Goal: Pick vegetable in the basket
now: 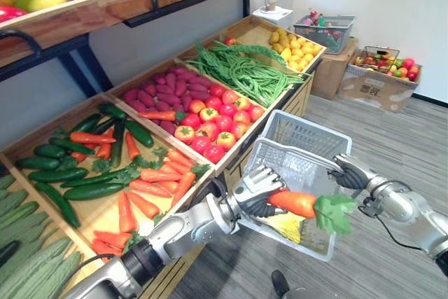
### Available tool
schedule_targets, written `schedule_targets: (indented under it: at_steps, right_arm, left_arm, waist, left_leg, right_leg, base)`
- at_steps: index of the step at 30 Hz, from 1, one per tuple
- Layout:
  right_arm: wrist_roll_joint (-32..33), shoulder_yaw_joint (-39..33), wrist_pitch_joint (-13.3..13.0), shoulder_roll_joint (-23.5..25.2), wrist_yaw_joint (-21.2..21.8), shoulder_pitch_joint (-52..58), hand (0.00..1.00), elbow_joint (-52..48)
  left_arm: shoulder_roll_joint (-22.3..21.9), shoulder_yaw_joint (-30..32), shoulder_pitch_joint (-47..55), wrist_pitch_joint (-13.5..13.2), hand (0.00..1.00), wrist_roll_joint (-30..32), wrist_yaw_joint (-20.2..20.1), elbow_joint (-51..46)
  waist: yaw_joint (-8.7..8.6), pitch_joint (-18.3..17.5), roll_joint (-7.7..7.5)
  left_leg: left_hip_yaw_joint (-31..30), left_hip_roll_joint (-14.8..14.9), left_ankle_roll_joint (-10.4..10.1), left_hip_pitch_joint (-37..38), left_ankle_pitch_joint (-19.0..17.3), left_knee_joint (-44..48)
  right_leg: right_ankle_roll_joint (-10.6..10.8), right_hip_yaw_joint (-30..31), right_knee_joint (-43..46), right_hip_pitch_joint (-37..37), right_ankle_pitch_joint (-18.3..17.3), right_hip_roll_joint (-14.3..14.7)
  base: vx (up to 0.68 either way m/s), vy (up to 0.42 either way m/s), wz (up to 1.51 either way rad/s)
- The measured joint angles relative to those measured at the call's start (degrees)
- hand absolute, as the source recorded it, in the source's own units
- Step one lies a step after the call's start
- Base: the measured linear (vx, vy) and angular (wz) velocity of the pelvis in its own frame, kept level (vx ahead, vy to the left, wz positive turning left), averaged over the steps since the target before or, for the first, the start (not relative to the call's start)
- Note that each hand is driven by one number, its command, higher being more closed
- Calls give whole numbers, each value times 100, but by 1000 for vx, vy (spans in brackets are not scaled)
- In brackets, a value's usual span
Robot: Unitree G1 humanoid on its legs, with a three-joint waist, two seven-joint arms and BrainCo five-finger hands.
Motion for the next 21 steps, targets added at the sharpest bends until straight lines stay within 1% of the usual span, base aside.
schedule_targets:
  at_steps: [2,4,8,9,14,16,19,21]
  right_arm:
    - [18,134,-24,-155,73,2,100,-77]
    - [18,235,-24,-328,149,3,100,-125]
    - [18,261,-24,-555,344,28,100,-198]
    - [18,261,-25,-573,362,28,100,-217]
    - [125,261,-97,-611,390,31,100,-439]
    - [238,261,-186,-613,393,31,100,-476]
    - [239,261,-201,-613,396,31,100,-618]
    - [245,261,-206,-611,431,30,100,-634]
  left_arm:
    - [-6,-105,-10,-6,100,3,-40,0]
    - [-21,-133,-22,-47,100,10,-90,1]
    - [-22,-133,-26,-46,100,15,-144,104]
    - [-27,-133,-26,-46,100,16,-144,187]
    - [-70,-95,-25,15,100,78,-151,700]
    - [-222,-9,-25,61,100,119,-150,1028]
    - [-320,60,-25,88,100,148,-150,1379]
    - [-427,138,-25,95,100,308,-151,1550]
  waist:
    - [-29,-7,11]
    - [-18,-17,27]
    - [-27,-29,40]
    - [-28,-41,48]
    - [-30,-77,78]
    - [-34,-84,78]
    - [-59,-92,72]
    - [-84,-98,65]
  left_leg:
    - [39,34,-13,4,-45,75]
    - [111,65,-34,12,-84,154]
    - [142,83,-56,13,-101,202]
    - [146,91,-86,13,-124,215]
    - [257,118,-97,13,-158,286]
    - [281,118,-110,15,-175,309]
    - [300,131,-104,14,-214,356]
    - [303,128,-102,14,-229,360]
  right_leg:
    - [0,22,9,-5,0,22]
    - [0,86,46,-33,0,52]
    - [6,138,76,-48,5,70]
    - [7,143,79,-48,5,77]
    - [25,232,97,-91,18,114]
    - [32,268,97,-97,23,120]
    - [38,301,97,-99,27,127]
    - [39,312,98,-99,28,126]
  base:
    - [-44,-32,-19]
    - [-47,-28,-15]
    - [-44,-26,-5]
    - [-57,-38,-5]
    - [-44,-33,-9]
    - [-37,-27,-8]
    - [-27,-19,-4]
    - [0,0,0]
